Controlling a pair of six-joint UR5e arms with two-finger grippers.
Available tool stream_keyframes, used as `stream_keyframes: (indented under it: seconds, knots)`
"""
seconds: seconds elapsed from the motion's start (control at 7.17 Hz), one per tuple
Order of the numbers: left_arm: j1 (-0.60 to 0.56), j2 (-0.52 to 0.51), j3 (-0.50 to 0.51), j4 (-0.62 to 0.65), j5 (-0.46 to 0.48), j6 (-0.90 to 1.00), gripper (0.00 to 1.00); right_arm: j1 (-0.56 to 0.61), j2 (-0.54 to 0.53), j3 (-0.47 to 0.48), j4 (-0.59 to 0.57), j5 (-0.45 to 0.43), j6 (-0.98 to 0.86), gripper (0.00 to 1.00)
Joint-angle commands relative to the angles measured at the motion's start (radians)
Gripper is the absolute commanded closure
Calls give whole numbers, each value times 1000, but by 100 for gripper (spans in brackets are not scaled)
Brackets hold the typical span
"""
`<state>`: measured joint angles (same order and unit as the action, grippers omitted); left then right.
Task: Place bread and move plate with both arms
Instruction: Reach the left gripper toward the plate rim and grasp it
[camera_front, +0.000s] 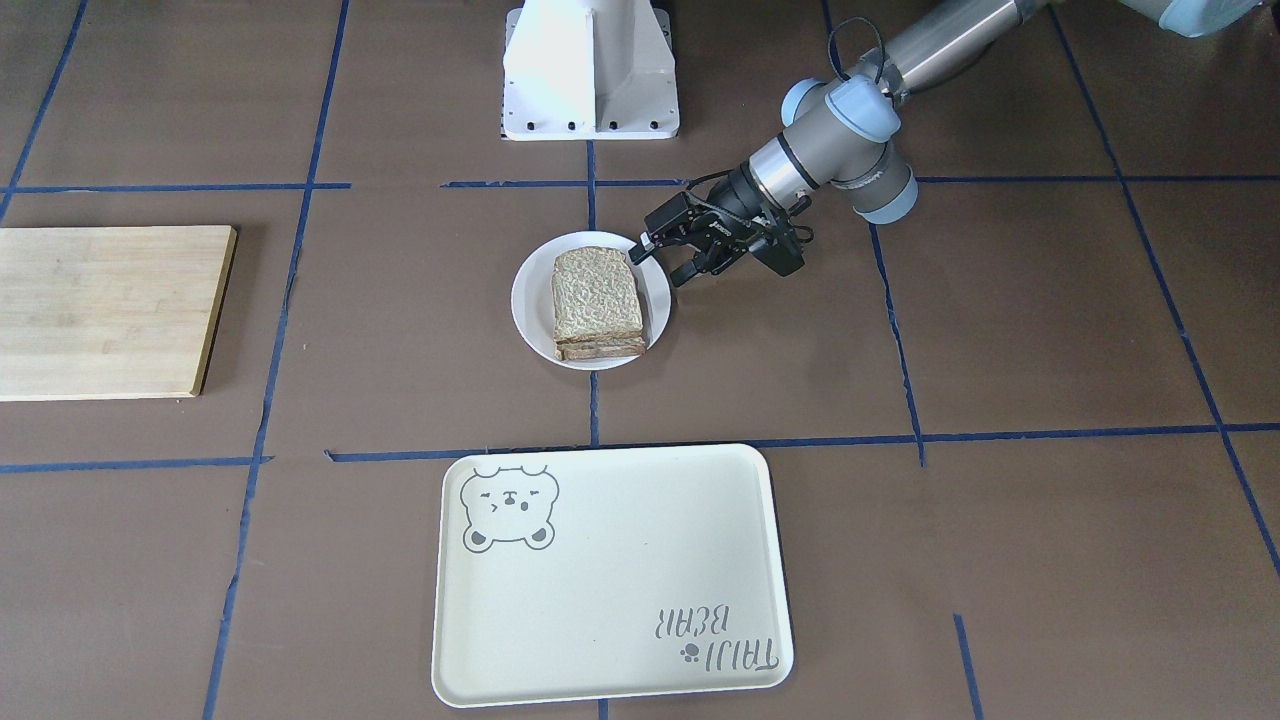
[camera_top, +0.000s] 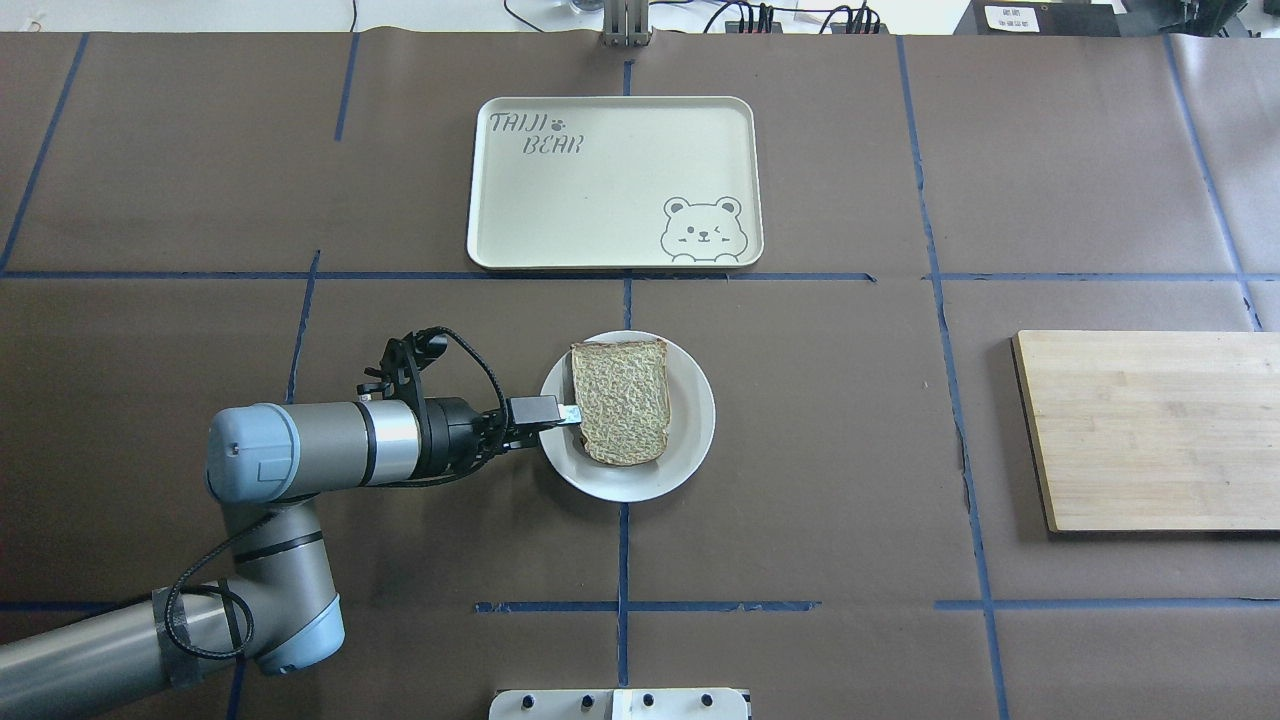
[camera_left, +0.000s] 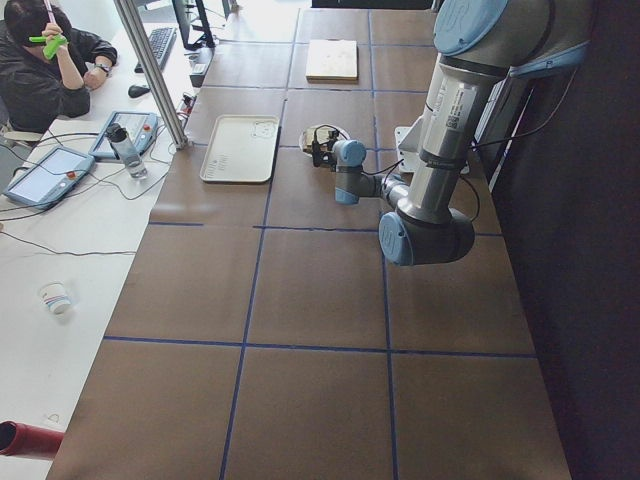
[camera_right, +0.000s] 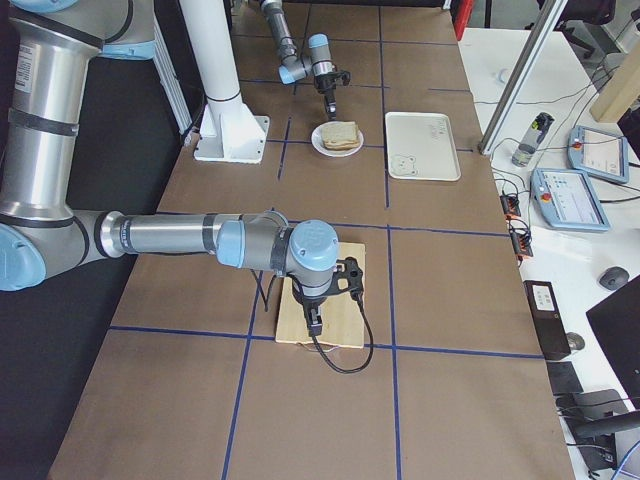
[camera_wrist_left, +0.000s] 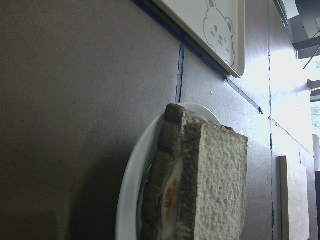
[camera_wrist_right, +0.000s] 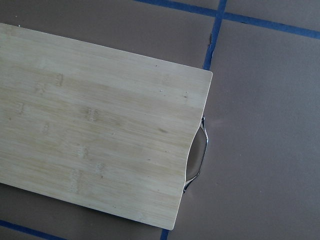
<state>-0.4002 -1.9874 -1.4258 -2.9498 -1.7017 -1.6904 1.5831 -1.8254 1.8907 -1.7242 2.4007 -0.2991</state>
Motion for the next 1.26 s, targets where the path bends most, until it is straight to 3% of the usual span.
stream_keyframes:
  seconds: [0.0,0.42,0.7,1.12]
  knots:
    - [3,-8,24,0,0,0,56,0,0,2,0,2,0,0]
    - [3,-8,24,-2,0,-6,79,0,0,4,0,2,0,0]
    - [3,-10,24,-2,0,-6,81,0,0,2,0,0,0,0]
    - [-5,-25,22,-58,2,-68,96,0,2,1,0,0,0,0]
